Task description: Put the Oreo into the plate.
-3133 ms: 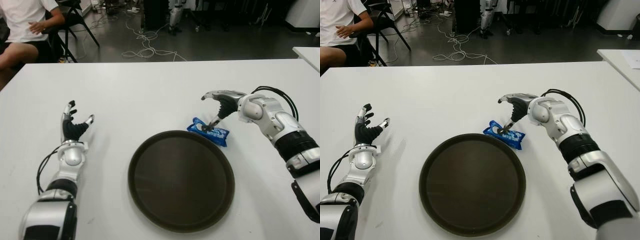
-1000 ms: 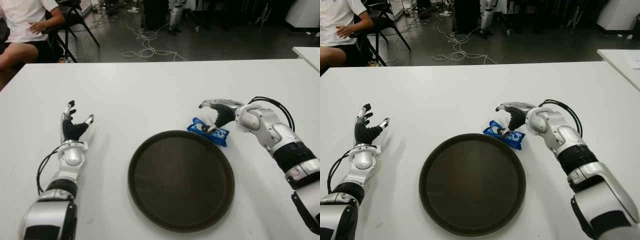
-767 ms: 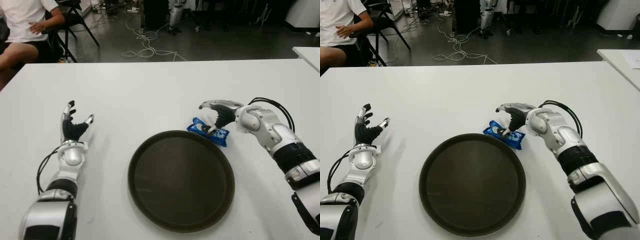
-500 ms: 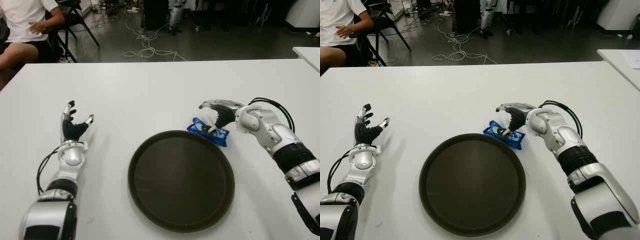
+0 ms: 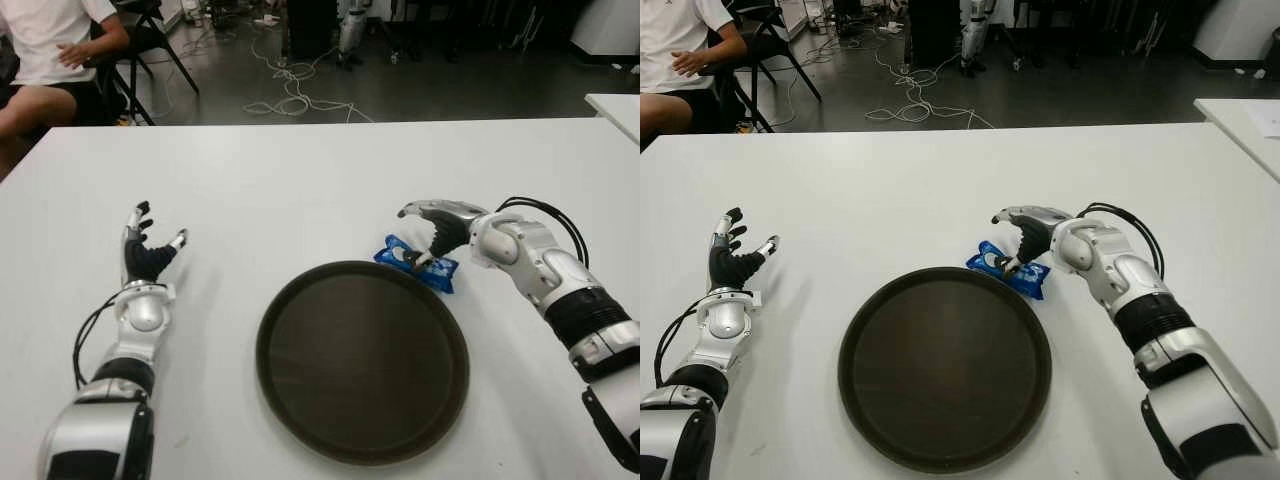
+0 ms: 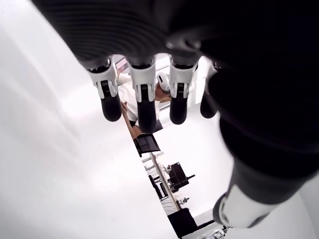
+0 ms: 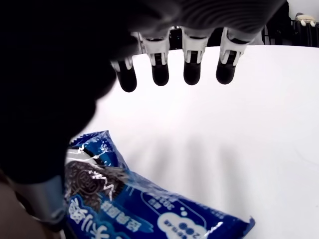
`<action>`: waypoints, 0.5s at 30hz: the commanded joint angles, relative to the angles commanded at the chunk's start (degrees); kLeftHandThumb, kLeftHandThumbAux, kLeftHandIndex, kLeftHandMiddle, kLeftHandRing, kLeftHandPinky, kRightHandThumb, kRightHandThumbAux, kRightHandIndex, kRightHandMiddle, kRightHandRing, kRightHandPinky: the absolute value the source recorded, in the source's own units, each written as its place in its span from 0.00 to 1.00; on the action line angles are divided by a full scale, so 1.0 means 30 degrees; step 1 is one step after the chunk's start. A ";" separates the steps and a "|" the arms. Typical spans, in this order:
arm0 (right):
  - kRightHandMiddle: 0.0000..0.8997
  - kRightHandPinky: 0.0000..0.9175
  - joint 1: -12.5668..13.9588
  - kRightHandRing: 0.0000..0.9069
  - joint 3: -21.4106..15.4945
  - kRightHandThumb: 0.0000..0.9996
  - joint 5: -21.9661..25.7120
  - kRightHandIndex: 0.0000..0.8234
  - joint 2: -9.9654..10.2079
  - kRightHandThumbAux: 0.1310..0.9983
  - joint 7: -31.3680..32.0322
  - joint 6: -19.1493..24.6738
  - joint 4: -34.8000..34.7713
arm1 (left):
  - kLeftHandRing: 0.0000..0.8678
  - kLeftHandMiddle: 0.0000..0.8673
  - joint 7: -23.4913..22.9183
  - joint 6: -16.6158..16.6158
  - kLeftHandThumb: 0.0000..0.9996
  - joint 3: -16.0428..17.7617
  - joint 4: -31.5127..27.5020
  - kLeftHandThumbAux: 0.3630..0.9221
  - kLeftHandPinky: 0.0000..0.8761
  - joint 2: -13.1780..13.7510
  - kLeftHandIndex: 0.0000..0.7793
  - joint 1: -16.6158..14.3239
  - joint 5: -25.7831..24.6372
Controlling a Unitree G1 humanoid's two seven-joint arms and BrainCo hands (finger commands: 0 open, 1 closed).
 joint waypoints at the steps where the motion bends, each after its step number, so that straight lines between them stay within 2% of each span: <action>1: 0.00 0.00 0.0020 0.00 0.0005 0.00 0.0002 0.00 -0.0002 0.66 -0.0022 -0.0027 -0.0018 | 0.13 0.15 -0.0024 0.0010 0.01 0.0009 -0.0004 0.79 0.12 -0.0002 0.10 0.0008 -0.0010; 15: 0.00 0.01 0.0184 0.00 -0.0021 0.00 0.0017 0.00 0.0176 0.67 -0.0313 0.0130 0.0101 | 0.14 0.14 -0.0133 -0.0003 0.02 0.0095 0.0032 0.75 0.14 0.0013 0.10 0.0027 -0.0007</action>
